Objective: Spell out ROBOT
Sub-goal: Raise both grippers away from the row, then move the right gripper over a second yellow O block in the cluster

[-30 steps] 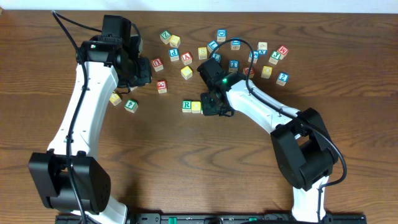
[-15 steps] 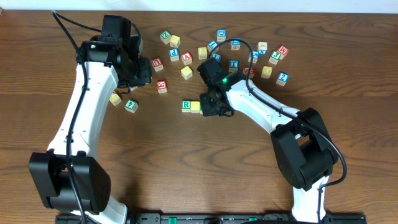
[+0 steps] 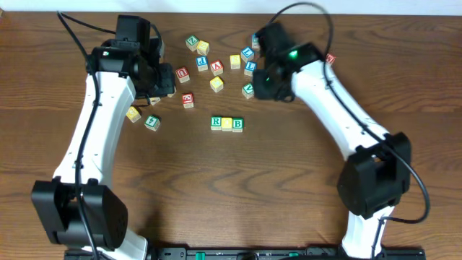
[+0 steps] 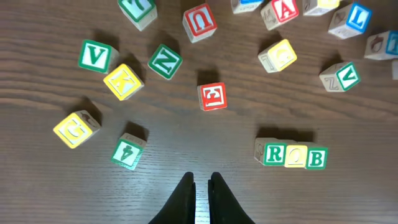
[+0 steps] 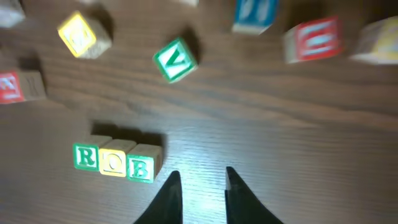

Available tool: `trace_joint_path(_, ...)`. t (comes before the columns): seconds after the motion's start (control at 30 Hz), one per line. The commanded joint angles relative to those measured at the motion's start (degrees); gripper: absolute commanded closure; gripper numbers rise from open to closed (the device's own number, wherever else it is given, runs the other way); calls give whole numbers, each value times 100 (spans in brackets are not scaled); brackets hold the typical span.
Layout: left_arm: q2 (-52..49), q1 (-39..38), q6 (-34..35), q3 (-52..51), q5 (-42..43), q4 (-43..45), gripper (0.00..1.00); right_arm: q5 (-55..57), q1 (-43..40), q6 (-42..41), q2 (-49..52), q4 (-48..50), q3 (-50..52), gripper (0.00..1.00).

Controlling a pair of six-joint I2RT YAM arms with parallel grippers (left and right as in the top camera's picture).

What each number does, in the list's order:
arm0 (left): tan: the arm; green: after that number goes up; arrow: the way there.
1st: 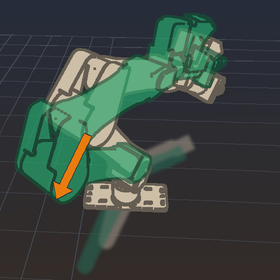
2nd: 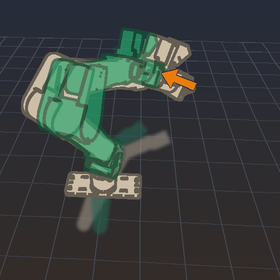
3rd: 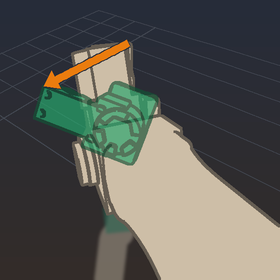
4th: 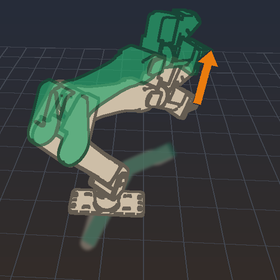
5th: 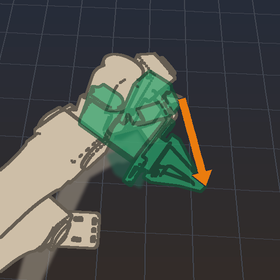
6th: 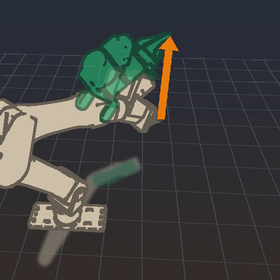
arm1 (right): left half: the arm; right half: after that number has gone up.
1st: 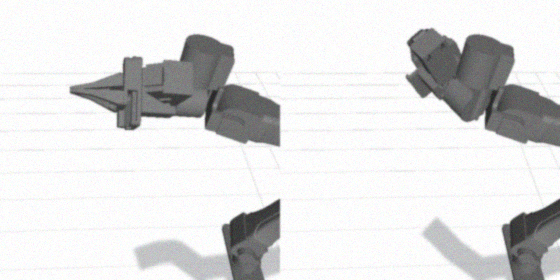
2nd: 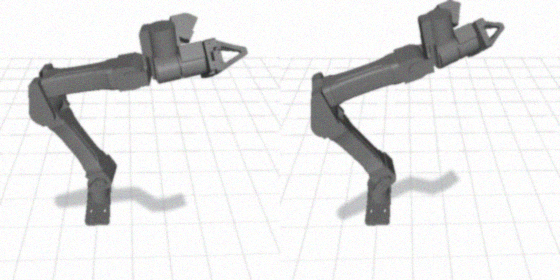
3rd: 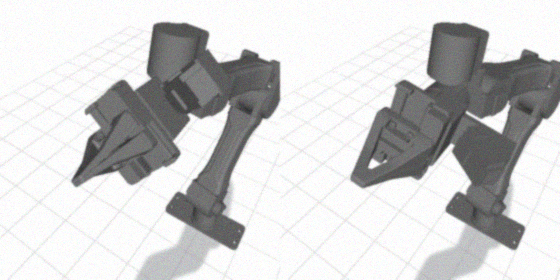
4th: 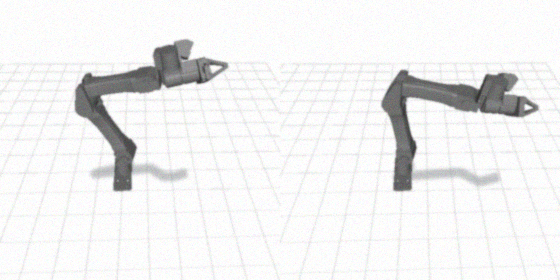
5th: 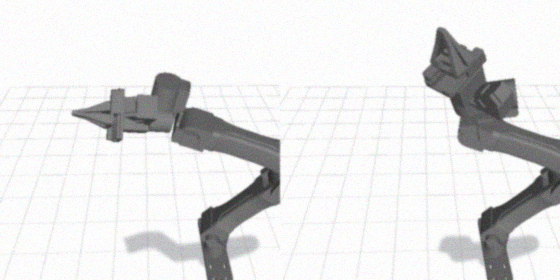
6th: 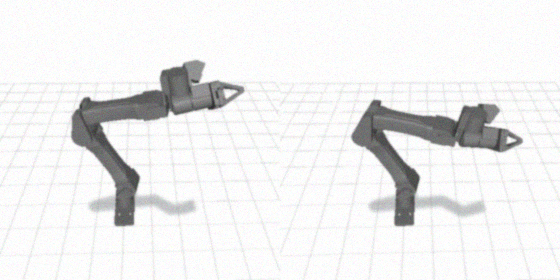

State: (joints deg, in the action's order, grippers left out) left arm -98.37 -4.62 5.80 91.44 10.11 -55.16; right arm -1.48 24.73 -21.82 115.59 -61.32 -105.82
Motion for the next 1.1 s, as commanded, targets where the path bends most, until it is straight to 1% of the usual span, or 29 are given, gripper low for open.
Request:
trace_joint_path(0.0,433,114,-20,203,-76,-9,85,116,-177,133,-138,-210,-358,81)
trace_joint_path(0.1,634,184,-22,203,-76,-9,83,153,-317,131,-138,-352,-581,76)
trace_joint_path(0.13,682,201,-22,203,-76,-9,78,157,-354,131,-138,-376,-627,75)
trace_joint_path(0.23,743,249,-22,203,-76,-9,73,282,-483,15,-138,-404,-667,67)
trace_joint_path(0.33,739,258,-20,179,-74,-9,68,566,-691,-310,-105,-422,-656,63)
trace_joint_path(0.47,739,258,-22,168,-74,-7,67,629,-955,-546,44,-400,-651,63)
trace_joint_path(0.5,739,258,-20,168,-74,-7,61,629,-1016,-557,107,-387,-651,63)
trace_joint_path(0.53,739,258,-20,168,-74,-7,59,629,-1073,-560,173,-382,-651,62)
trace_joint_path(0.57,739,258,-20,168,-74,-7,54,632,-1123,-560,240,-374,-651,61)
trace_joint_path(0.6,739,258,-20,168,-74,-7,51,629,-1174,-557,306,-363,-651,59)
trace_joint_path(0.67,739,258,-20,168,-74,-7,47,632,-1281,-560,444,-332,-651,58)
trace_joint_path(0.83,713,258,-22,168,-74,4,44,629,-1460,-557,743,-190,-651,55)
trace_joint_path(0.97,675,258,-20,168,-74,0,44,656,-1499,-546,960,-11,-651,49)
trace_joint_path(1.03,662,258,-20,168,-74,0,44,680,-1523,-531,1069,96,-651,43)
trace_joint_path(1.07,662,258,-20,166,-74,0,44,697,-1534,-531,1126,155,-651,43)
